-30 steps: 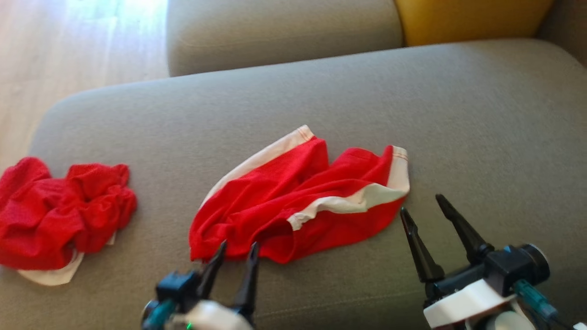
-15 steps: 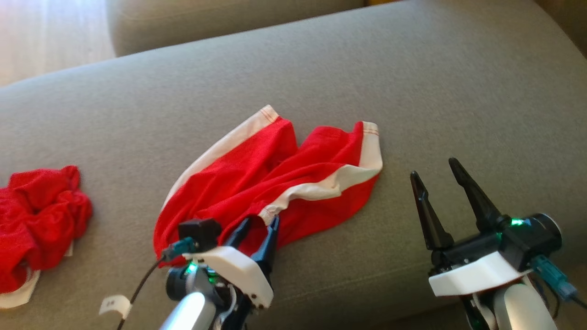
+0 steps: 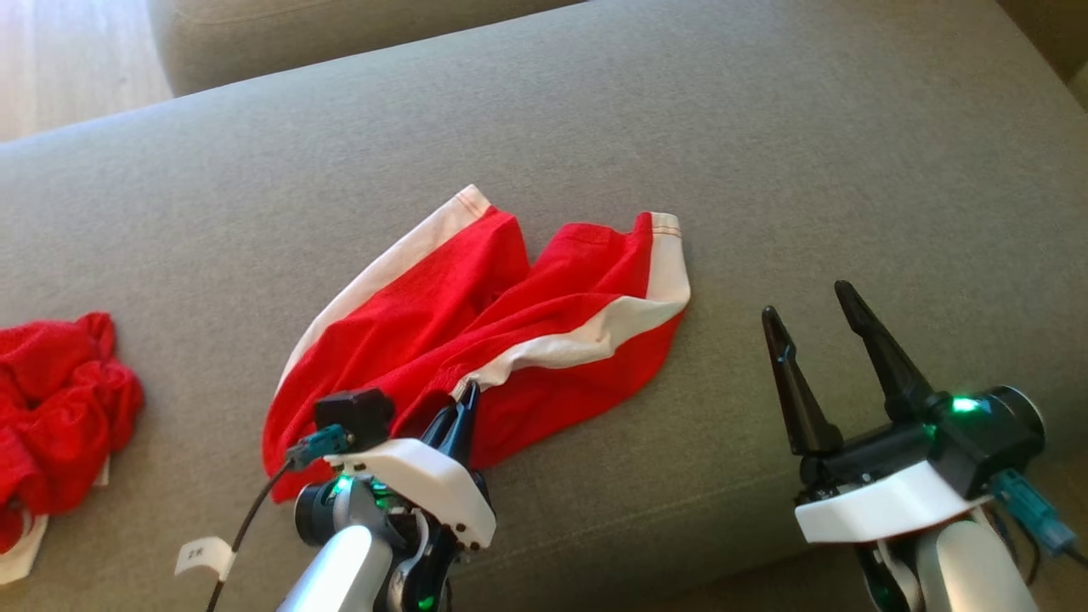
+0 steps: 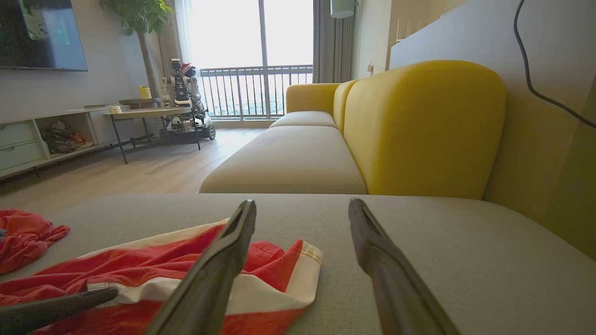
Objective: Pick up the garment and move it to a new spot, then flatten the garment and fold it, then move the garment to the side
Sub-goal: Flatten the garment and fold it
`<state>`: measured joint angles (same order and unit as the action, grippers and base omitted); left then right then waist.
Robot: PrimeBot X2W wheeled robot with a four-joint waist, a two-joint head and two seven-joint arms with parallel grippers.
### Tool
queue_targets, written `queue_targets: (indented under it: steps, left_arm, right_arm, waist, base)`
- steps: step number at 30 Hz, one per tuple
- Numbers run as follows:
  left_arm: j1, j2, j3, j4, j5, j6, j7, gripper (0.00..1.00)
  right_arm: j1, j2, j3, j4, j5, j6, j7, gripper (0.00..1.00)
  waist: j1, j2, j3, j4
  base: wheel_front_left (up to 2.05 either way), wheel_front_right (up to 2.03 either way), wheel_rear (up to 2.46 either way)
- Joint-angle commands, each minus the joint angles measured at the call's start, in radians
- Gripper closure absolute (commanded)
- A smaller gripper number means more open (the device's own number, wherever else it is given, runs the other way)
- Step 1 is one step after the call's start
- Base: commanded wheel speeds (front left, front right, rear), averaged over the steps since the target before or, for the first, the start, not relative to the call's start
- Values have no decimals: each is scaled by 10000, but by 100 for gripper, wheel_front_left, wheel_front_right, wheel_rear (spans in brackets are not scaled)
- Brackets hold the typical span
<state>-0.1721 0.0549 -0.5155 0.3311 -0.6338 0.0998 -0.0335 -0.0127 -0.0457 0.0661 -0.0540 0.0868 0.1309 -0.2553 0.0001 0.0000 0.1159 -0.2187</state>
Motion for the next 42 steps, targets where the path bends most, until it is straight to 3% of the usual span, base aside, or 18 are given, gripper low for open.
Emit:
queue_targets:
  steps: [1,12,13,16,23,33,36,37,38,39,40,42]
  left_arm:
    - [-321,20,306,-395,-38,45,-134,100]
    - [558,852,195,-1384,258,285,21,100]
    - [717,1015,265,-1573,275,382,31,100]
    - [869,1143,373,-1774,222,457,9,100]
    - [895,1108,473,-1824,206,570,-225,100]
    - [781,1100,468,-1761,296,692,-419,100]
    - [706,1158,468,-1750,334,691,-441,100]
    - [677,1168,463,-1747,345,698,-437,100]
    - [650,1166,466,-1749,343,703,-437,100]
    - [629,1172,466,-1747,346,708,-441,100]
    - [609,1178,463,-1747,352,714,-442,100]
    - [588,1192,462,-1759,367,733,-463,100]
  right_arm:
    - [-359,-45,276,-345,-122,-2,-65,0]
    - [-1331,-349,628,1213,-955,-2,-65,0]
    - [-1703,-763,696,1920,-1218,-2,-65,0]
    - [-2275,-1217,675,3218,-1268,-2,-65,0]
    - [-3324,-1628,955,5831,-737,-2,26,0]
    - [-3814,-1166,1215,7450,212,-2,44,1]
    - [-3890,-1056,1514,7718,594,-2,58,21]
    - [-3905,-1025,1596,7795,737,-2,86,47]
    - [-3918,-1001,1675,7864,887,-2,128,63]
    - [-3926,-988,1760,7925,1025,-2,179,87]
    - [-3937,-1008,1850,7960,1110,-2,191,100]
    - [-3963,-1099,1897,7991,1170,-2,160,100]
  waist:
    - [-1,0,-27,162]
    - [-1,0,181,1433]
    - [-1,0,211,1713]
    - [-1,0,232,2040]
    - [-1,0,221,2456]
    - [-1,0,502,2455]
    - [-1,0,584,2404]
    - [-1,0,599,2395]
    - [-1,0,611,2389]
    - [-1,0,616,2383]
    - [-1,0,616,2374]
    - [-1,0,595,2349]
  base:
    - [0,0,0]
    - [0,0,0]
    - [0,0,0]
    - [0,0,0]
    - [0,0,0]
    - [0,0,0]
    - [0,0,0]
    - [0,0,0]
    - [0,0,0]
    - [0,0,0]
    - [0,0,0]
    - [0,0,0]
